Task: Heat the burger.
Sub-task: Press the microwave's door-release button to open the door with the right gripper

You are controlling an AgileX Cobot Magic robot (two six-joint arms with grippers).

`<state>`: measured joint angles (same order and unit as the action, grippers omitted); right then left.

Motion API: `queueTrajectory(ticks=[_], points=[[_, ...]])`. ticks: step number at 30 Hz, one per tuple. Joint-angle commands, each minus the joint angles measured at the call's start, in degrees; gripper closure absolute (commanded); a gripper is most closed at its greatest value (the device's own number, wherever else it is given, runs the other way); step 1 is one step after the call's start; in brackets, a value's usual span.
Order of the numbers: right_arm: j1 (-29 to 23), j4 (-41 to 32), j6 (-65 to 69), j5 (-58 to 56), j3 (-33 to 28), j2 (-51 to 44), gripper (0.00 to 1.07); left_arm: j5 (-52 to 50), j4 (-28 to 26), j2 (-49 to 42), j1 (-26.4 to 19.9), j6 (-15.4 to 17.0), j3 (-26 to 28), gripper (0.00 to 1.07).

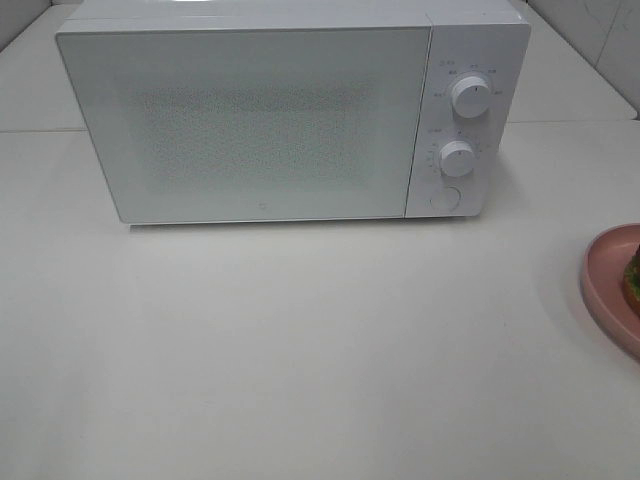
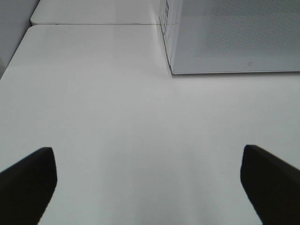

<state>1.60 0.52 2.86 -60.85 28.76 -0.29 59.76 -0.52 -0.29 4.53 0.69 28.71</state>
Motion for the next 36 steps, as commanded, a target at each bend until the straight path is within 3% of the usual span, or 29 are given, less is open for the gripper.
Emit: queueTrajectory(ticks=[1, 23, 29, 32, 36], points=[[0.34, 0.63, 0.17, 0.46, -0.11, -0.69, 0.09, -0.52, -0.63, -1.20, -0.11, -0.06, -0.17, 0.06], [0.34, 0.57, 0.17, 0.46, -0.11, 0.11, 0.09, -0.52, -0.63, -1.20, -0.11, -0.06, -0.17, 0.06], [0.34, 0.34, 0.06, 1.03, 0.40, 7.45, 0.09, -0.52, -0.63, -1.20, -0.11, -0.06, -0.17, 0.06], [0.34, -0.17, -1.78, 3.84, 1.83, 17.25, 0.09, -0.52, -0.63, -1.20, -0.11, -0.06, -0.17, 0.06], [0.34, -0.11, -3.38, 8.08, 2.52, 23.26, 0.10, -0.52, -0.63, -1.20, -0.11, -0.06, -0.17, 0.06]])
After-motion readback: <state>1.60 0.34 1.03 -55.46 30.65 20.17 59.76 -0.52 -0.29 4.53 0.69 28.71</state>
